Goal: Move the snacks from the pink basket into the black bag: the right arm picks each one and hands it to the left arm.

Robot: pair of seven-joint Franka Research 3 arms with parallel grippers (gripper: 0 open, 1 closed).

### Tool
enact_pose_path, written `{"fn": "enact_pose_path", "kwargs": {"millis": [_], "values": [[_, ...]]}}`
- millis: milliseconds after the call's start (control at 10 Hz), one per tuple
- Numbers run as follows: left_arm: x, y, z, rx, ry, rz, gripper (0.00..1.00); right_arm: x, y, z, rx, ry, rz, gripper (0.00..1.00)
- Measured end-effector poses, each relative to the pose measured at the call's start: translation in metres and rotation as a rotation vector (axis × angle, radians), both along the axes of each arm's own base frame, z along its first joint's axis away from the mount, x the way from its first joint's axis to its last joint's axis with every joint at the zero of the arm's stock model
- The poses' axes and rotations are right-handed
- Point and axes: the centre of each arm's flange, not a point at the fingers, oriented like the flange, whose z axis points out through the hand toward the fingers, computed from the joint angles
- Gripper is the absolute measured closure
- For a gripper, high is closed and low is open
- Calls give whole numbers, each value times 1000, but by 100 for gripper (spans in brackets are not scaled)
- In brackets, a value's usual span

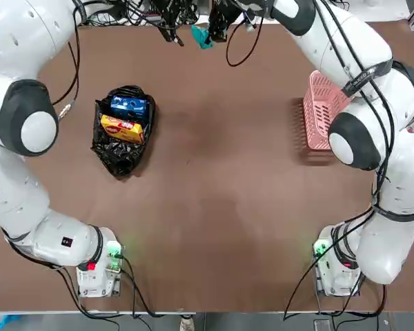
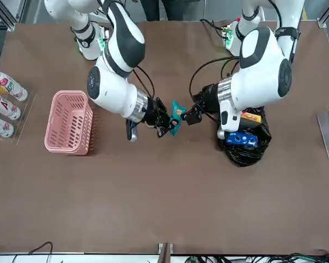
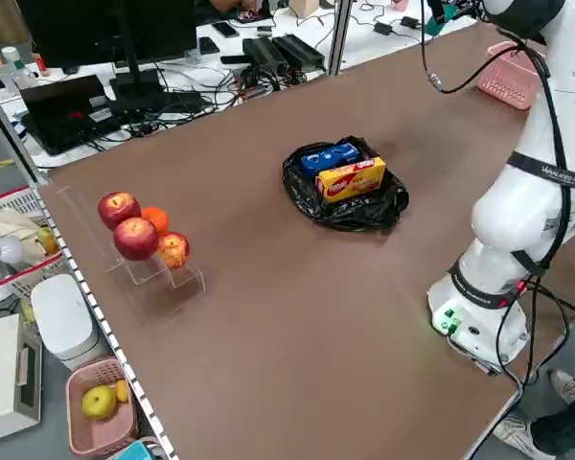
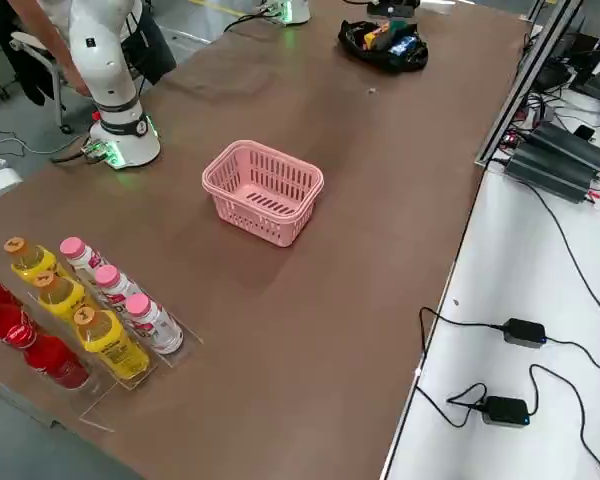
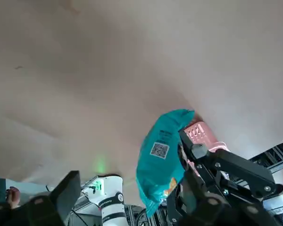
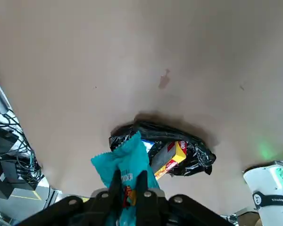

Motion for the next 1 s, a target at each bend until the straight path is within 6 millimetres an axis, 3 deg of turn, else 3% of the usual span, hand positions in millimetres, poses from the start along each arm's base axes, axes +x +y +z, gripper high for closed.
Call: {"fn": "enact_pose_path", "kwargs": {"millis": [100, 600, 700, 800, 1000], "values": [[-2, -4, 0, 6, -3, -9, 15, -1, 1, 0, 1, 2, 0, 84], [-10, -16, 4, 2, -10, -33, 20, -8, 13, 7, 11, 15, -7, 84], [-12, -17, 3, 5, -3, -41, 28, -9, 14, 7, 10, 17, -6, 84], [-12, -16, 3, 7, 3, -45, 47, -11, 16, 5, 8, 23, 1, 84], [-13, -11, 6, 10, 15, -58, 72, -17, 23, 6, 11, 28, 13, 84]]}}
